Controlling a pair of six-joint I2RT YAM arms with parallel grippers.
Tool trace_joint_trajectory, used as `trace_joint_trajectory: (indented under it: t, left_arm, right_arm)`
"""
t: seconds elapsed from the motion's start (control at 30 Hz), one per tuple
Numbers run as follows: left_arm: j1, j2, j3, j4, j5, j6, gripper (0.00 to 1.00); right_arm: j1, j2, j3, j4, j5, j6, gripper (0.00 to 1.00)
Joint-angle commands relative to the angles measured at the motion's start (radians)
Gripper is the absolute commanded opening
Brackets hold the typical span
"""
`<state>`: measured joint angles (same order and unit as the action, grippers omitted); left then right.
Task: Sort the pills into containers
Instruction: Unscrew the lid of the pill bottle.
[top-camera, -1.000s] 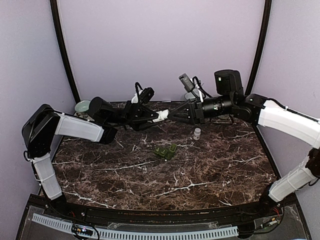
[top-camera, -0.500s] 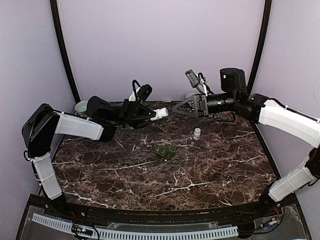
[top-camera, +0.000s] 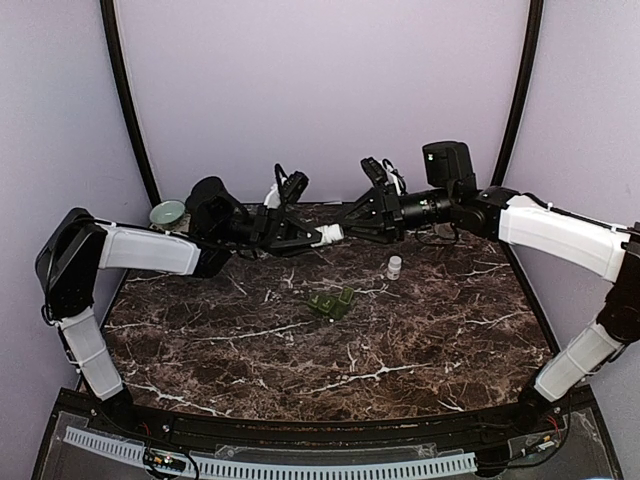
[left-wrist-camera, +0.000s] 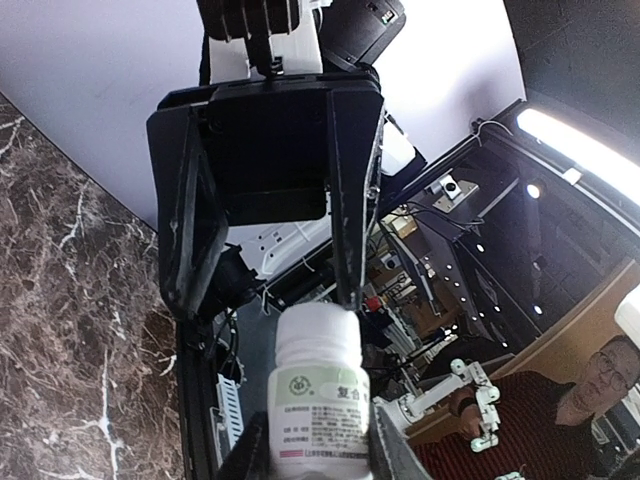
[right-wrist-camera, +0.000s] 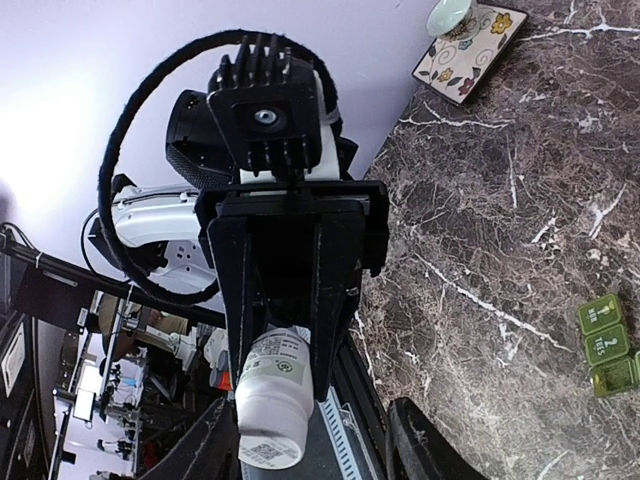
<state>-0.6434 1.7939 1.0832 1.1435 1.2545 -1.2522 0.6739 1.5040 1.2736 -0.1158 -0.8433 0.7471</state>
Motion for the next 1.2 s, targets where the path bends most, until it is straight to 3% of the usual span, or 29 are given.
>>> trace_joint_trajectory:
  t: [0.0,0.2,0.43,0.73,1.03,1.17]
  left_arm:
    - [-0.001,-0.088,0.041,-0.240,-0.042,0.275,0.00]
    - [-0.001,-0.122,0.055,-0.428,-0.086,0.453,0.00]
    - [-0.001,-0.143,0.069,-0.551,-0.115,0.561,0.00]
    - [-0.001,-0.149,0.071,-0.573,-0.134,0.597,0.00]
    - [-0.001,-0.140,0.081,-0.581,-0.134,0.602,0.00]
    - [-0.001,-0.136,0.089,-0.585,-0.135,0.606,0.00]
  right_arm:
    - [-0.007,0.002,0.038,0.021,-0.016,0.124,0.50]
    - [-0.006,0.001,0.026,0.035,-0.023,0.187,0.50]
    - [-0.007,0.013,0.038,0.032,-0.034,0.214,0.49]
    - [-0.005,0.024,0.044,-0.013,-0.035,0.195,0.47]
    - [-0.004,0.031,0.052,-0.018,-0.042,0.187,0.32]
    - [-0.001,0.038,0.064,-0.030,-0.042,0.176,0.29]
